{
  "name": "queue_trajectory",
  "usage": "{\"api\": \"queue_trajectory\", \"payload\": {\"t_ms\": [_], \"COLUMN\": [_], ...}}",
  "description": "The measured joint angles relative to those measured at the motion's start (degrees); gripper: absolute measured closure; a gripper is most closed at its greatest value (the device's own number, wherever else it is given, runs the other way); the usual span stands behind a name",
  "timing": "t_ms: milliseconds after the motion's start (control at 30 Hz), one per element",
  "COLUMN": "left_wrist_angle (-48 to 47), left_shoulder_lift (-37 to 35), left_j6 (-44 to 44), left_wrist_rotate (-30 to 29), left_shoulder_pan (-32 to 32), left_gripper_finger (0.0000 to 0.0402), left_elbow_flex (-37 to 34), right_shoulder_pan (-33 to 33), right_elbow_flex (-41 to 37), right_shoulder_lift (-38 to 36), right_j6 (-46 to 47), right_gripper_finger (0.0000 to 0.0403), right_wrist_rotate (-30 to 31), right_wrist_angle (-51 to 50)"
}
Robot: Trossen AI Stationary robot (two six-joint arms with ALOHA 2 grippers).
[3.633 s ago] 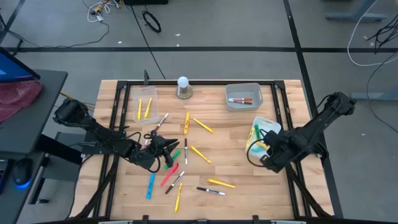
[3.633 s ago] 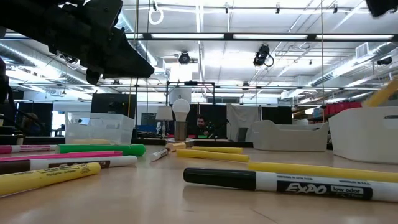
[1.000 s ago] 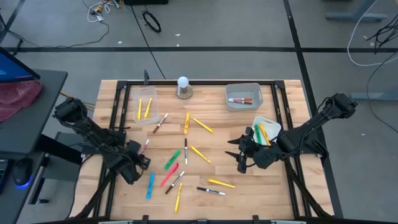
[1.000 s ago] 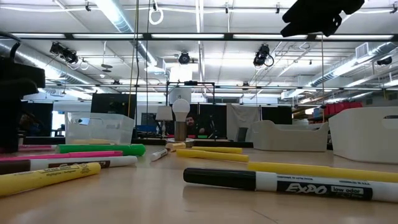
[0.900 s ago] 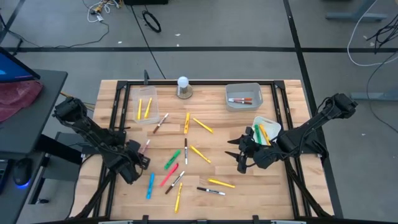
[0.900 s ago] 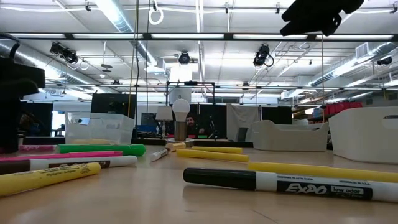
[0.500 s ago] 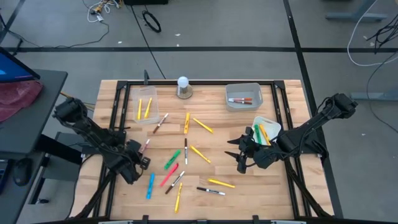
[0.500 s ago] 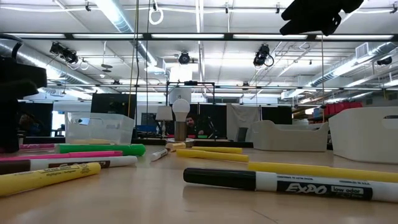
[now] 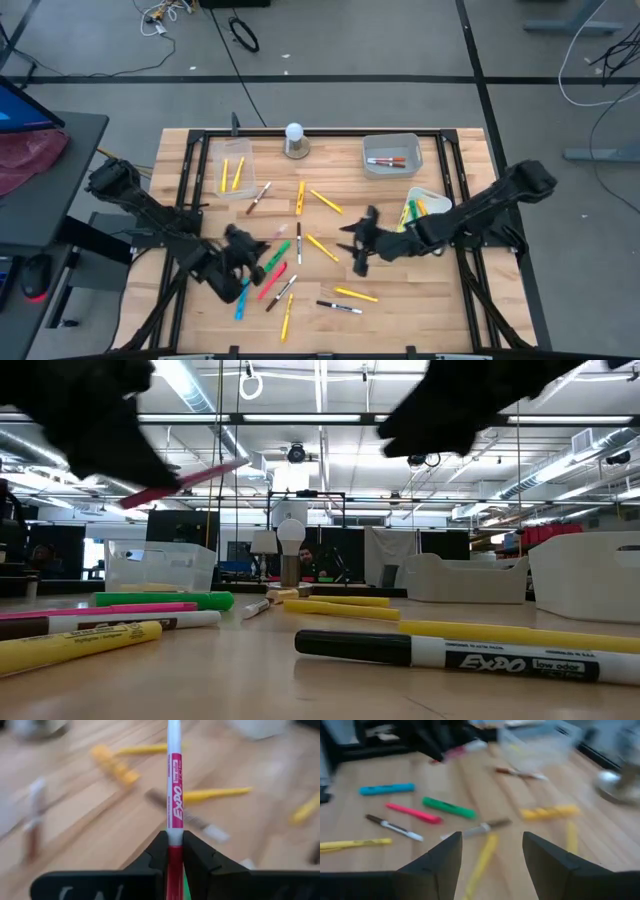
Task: Pick & Place Markers
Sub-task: Put the pink marker pen into the gray bin
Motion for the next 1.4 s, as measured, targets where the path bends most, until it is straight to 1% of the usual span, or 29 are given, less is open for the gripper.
{"api": "queue_trajectory", "payload": {"t_ms": [100,200,300,367,433,667,833,900,1000,1267,1333,1400], "left_wrist_angle": [16.4,29.6,37.9,41.3,43.3,47.6,48.0,48.7,48.9,48.6,48.0,46.7], "left_shoulder_lift": [0.6,1.3,2.1,2.5,2.9,4.6,4.6,4.6,4.6,4.6,4.5,4.5], "left_j6": [20.0,34.8,43.2,46.1,47.9,50.8,51.0,51.9,52.2,51.3,51.1,50.6], "left_wrist_rotate": [0.2,0.4,0.6,0.6,0.7,1.3,1.3,1.3,1.3,1.2,1.3,1.2], "left_shoulder_pan": [3.2,5.4,6.9,7.6,8.0,8.5,8.5,8.5,8.5,8.8,8.9,8.9], "left_gripper_finger": [0.0361,0.0361,0.0361,0.0361,0.0361,0.0361,0.0361,0.0360,0.0356,0.0319,0.0306,0.0289], "left_elbow_flex": [0.0,0.1,0.1,0.1,0.1,0.1,0.1,0.1,0.1,0.1,0.1,0.1], "right_shoulder_pan": [-1.2,-1.8,-2.2,-2.4,-2.6,-4.0,-5.0,-5.4,-5.7,-5.6,-5.6,-5.6], "right_elbow_flex": [0.0,0.0,0.0,0.0,0.0,0.0,0.0,0.0,0.0,0.0,0.0,0.0], "right_shoulder_lift": [6.8,13.1,17.3,18.5,18.9,19.0,19.0,19.0,19.0,18.9,18.3,15.6], "right_j6": [-8.6,-13.5,-14.1,-14.1,-14.1,-12.6,-11.2,-11.0,-10.5,-12.5,-14.5,-15.5], "right_gripper_finger": [0.0192,0.0192,0.0192,0.0192,0.0192,0.0194,0.0213,0.0227,0.0258,0.0382,0.0388,0.0381], "right_wrist_rotate": [-5.8,-8.5,-8.6,-8.6,-8.6,-9.2,-9.8,-11.1,-11.8,-11.7,-11.0,-7.8], "right_wrist_angle": [14.9,31.0,44.1,49.3,52.3,54.5,55.3,55.3,55.3,55.3,54.4,50.5]}}
